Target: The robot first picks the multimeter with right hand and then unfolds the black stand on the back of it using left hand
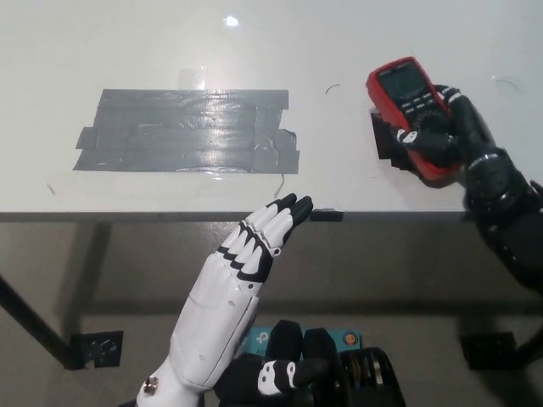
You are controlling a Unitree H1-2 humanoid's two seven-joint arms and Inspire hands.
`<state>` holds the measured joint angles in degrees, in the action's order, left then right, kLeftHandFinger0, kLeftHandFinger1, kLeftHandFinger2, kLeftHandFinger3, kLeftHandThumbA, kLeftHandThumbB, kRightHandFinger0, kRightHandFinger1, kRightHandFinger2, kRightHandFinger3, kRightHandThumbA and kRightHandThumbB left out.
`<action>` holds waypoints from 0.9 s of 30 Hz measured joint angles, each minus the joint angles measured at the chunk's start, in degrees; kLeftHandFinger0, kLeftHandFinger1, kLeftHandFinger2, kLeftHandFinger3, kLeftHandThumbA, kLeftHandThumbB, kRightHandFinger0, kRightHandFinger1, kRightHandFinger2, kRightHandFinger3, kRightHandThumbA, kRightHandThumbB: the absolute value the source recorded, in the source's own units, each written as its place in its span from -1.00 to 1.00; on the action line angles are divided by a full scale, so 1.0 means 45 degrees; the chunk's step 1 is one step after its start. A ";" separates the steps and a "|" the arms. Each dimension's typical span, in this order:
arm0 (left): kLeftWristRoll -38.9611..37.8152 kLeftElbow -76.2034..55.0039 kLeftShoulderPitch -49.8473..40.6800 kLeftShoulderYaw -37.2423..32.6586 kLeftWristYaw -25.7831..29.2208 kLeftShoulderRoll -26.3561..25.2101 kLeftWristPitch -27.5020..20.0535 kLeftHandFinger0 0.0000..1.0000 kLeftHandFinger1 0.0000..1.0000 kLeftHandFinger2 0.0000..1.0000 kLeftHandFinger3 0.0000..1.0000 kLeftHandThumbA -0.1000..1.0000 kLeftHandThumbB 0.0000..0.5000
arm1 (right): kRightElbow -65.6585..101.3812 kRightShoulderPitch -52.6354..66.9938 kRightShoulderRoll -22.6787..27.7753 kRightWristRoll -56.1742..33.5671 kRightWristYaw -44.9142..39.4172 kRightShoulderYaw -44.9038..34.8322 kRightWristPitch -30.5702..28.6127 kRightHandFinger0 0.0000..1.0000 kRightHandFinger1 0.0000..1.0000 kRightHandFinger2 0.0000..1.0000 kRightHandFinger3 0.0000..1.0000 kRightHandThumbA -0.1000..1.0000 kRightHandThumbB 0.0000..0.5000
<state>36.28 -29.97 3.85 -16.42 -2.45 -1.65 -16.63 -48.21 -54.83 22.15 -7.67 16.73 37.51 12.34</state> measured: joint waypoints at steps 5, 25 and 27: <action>-0.0032 0.0002 0.0002 0.0010 -0.0005 -0.0085 -0.0002 1.00 1.00 1.00 1.00 1.00 0.10 | -0.0914 -0.0866 0.0054 0.1116 -0.1234 0.1275 -0.0122 1.00 1.00 1.00 1.00 0.34 0.99; -0.0300 -0.0002 0.0031 0.0070 -0.0056 -0.0140 -0.0034 1.00 1.00 1.00 1.00 1.00 0.11 | 0.0392 -0.1562 0.0690 0.5034 -0.5261 0.1951 -0.0020 1.00 1.00 1.00 1.00 0.96 1.00; -0.0309 -0.0002 0.0043 0.0081 -0.0069 -0.0140 -0.0034 1.00 1.00 1.00 1.00 1.00 0.10 | 0.0470 -0.1558 0.0691 0.5488 -0.5214 0.1815 -0.0032 1.00 1.00 1.00 1.00 1.00 0.97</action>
<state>34.89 -29.98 4.05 -16.05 -2.76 -2.28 -16.78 -46.10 -61.84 25.26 17.03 -6.73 45.68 12.20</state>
